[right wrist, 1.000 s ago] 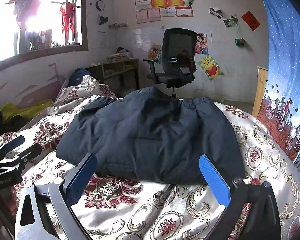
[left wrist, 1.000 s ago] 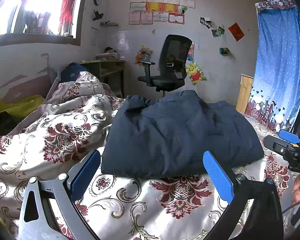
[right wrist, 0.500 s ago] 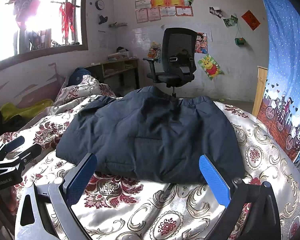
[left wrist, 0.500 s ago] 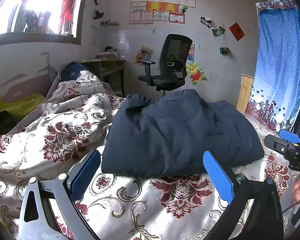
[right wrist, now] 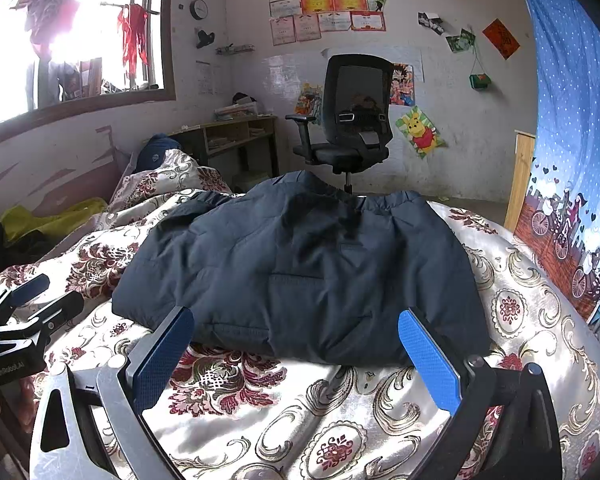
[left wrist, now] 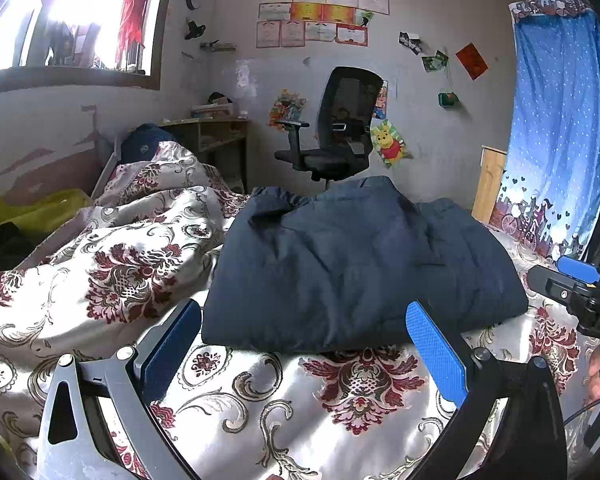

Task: Fold large clothes

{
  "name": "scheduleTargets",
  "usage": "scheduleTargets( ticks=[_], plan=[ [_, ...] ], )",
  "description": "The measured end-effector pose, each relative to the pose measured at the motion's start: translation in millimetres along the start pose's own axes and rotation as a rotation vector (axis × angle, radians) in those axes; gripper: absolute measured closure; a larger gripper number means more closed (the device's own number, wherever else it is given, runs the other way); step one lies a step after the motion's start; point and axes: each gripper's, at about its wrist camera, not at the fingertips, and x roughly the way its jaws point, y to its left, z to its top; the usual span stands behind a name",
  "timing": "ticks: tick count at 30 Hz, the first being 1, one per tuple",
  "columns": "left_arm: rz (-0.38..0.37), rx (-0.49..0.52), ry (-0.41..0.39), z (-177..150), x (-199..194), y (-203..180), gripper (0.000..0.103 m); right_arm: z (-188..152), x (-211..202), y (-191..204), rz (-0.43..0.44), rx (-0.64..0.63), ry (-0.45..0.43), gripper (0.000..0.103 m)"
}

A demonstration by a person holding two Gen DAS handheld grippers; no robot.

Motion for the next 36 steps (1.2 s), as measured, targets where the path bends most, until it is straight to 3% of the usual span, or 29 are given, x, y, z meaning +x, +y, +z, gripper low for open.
scheduleTargets(
  ticks=[18, 36],
  plan=[
    [-0.006, -0.037, -0.003, 1.3, -4.3, 5.6, 0.002, 0.5, 0.2, 0.2, -0.001, 0.001, 0.001, 0.0],
    [0.007, -0.002, -0.018, 0.2, -7.1, 4.3, 0.002, 0.7, 0.1, -1.0, 0.001, 0.005, 0.006, 0.0]
  ],
)
